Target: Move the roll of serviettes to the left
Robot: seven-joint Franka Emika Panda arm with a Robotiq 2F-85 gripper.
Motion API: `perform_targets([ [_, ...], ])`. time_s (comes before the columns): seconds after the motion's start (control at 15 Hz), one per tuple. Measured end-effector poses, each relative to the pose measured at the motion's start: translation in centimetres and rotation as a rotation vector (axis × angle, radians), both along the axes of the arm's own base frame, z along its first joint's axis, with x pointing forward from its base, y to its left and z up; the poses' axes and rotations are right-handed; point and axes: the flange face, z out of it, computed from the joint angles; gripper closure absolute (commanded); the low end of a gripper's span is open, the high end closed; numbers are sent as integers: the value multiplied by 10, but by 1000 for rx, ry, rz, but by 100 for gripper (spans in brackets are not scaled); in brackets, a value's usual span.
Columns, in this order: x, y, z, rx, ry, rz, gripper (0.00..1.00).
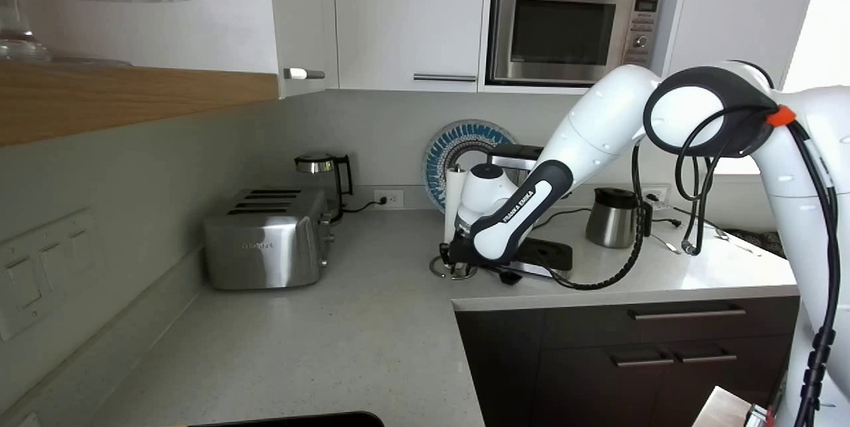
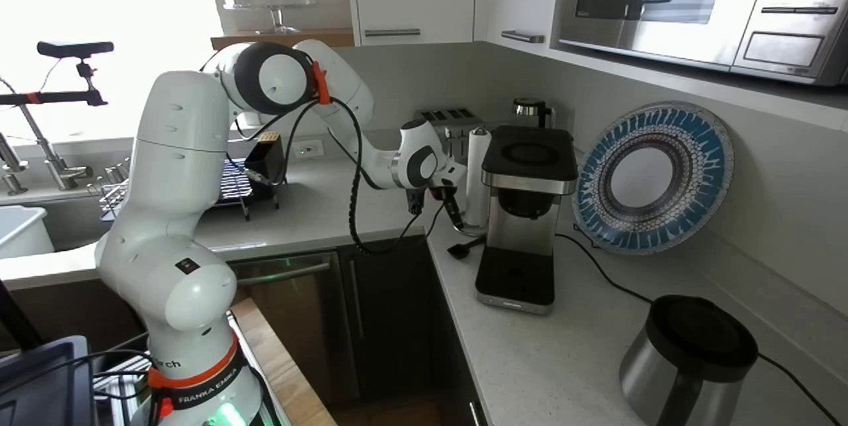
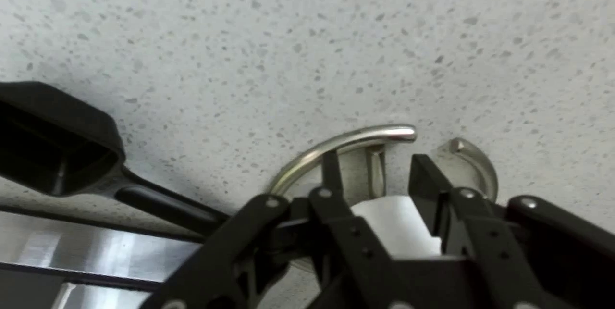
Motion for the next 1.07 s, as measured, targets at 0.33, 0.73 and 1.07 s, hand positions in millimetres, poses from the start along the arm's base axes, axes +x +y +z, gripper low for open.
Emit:
perform_targets([
  [0.33,3,0,-1,-13,-18,6,56],
  [0.73,6,0,-8,-51,-78,23,58],
  [1.07,5,1,-17,-86,-87,21,92],
])
